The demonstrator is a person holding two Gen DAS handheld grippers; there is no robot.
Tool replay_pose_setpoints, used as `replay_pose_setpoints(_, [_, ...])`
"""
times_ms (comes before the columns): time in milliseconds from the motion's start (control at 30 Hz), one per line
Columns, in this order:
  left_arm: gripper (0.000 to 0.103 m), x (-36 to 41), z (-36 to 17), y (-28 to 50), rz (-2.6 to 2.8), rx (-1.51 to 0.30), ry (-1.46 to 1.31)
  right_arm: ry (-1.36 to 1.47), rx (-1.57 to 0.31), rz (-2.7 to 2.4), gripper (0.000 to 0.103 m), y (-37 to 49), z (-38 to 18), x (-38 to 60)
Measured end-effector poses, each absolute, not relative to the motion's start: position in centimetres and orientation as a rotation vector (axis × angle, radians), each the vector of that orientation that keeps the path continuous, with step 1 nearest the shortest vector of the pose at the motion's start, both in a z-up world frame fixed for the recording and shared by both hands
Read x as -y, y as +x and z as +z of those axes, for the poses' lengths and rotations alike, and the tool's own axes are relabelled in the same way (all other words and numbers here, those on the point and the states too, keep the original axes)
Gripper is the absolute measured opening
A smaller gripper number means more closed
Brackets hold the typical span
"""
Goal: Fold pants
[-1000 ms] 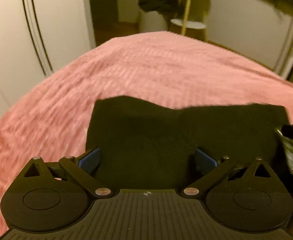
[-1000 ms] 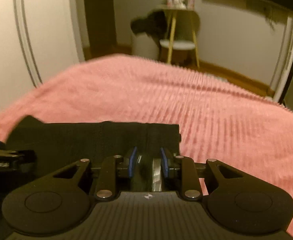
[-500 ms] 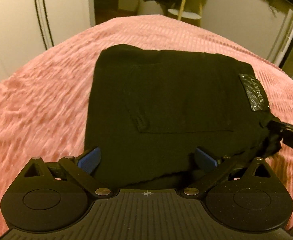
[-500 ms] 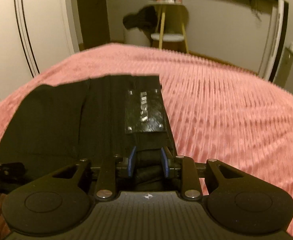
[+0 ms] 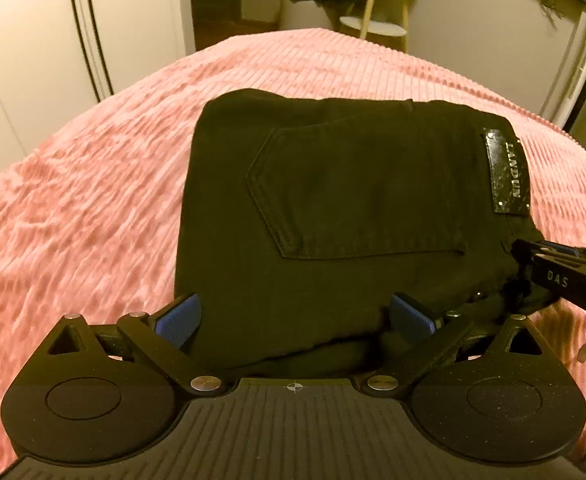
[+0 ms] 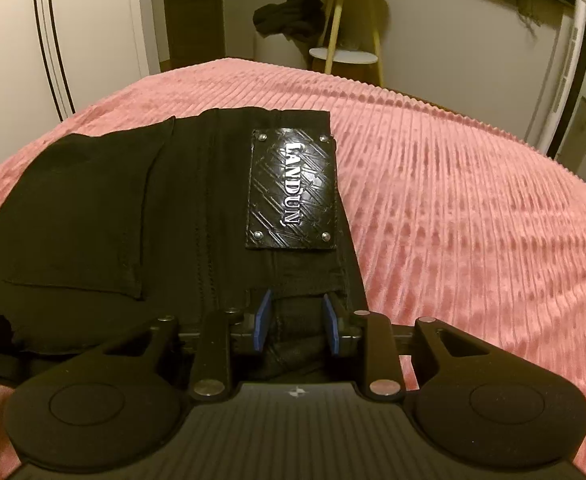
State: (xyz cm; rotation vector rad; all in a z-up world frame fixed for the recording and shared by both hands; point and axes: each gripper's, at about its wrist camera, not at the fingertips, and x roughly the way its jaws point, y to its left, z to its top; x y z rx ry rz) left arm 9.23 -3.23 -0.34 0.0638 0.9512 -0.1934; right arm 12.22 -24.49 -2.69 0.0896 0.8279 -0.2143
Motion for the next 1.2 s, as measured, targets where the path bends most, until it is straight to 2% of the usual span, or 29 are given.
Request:
replay_pose_setpoints(367, [0.103,1.4,-0.4,5.3,-0.208,-0.973,0.031,0.15,-0.809,-0.227,0.028,9.5,-1.4,24.7])
replay_pose_setpoints(533, [0.103,1.5,-0.1,2.9,-0.207,-0.933,0.075,0.091,-0.831,-0.215,0.029,8.9,-1.3,23.9])
replay_pose_setpoints(567, [0.103,1.3,0.1,2.6,-0.204,-0.921,0.076,0.097,-0.87,-0.231,0.048,8.8,-1.3,24.0])
replay_pose_setpoints(600, [0.103,1.1,0.3,2.3,-0.201,-0.911,0.064,0.112,-0.925,-0.279,0.058,8.5,-1.6,24.2])
replay_pose_setpoints(633, [0.103,0.8,0.5,2.2,-0.2,-0.908,0.045,0.129,-0.955,-0.311,0.059,7.7,-2.0,24.5])
replay_pose_setpoints(733, [0.103,0.2,0.8,2.2,-0.196,-0.918,-0.038,0.284,-0.892,-0.26,0.06,4.2,-1.9,25.7])
replay_pose_setpoints(800, [0.103,0.3,0.6,2.3,-0.193,-0.935,-0.058,0.362,-0.869,-0.233,0.068,2.9,-1.2,25.9])
replay_pose_setpoints(867, [0.103,0.7,0.3,2.4,-0.194,-0.942,-0.035,0.29,-0.853,-0.244,0.098,2.4,-0.5,24.7])
replay_pose_setpoints(933, [0.103,0.9,0.2,2.1,-0.196,-0.935,-0.008,0.194,-0.86,-0.228,0.099,2.2,-0.5,23.1])
replay_pose_setpoints(1100, [0.103,0.9,0.3,1.5,-0.166,-0.934,0.013,-0.027,-1.027,-0.253,0.099,3.8,-2.1,19.5])
replay_pose_setpoints(1200, [0.103,1.2,0.5,1.2,-0.135,-0.888,0.054,-0.103,-0.991,-0.234,0.099,3.6,-2.1,18.3])
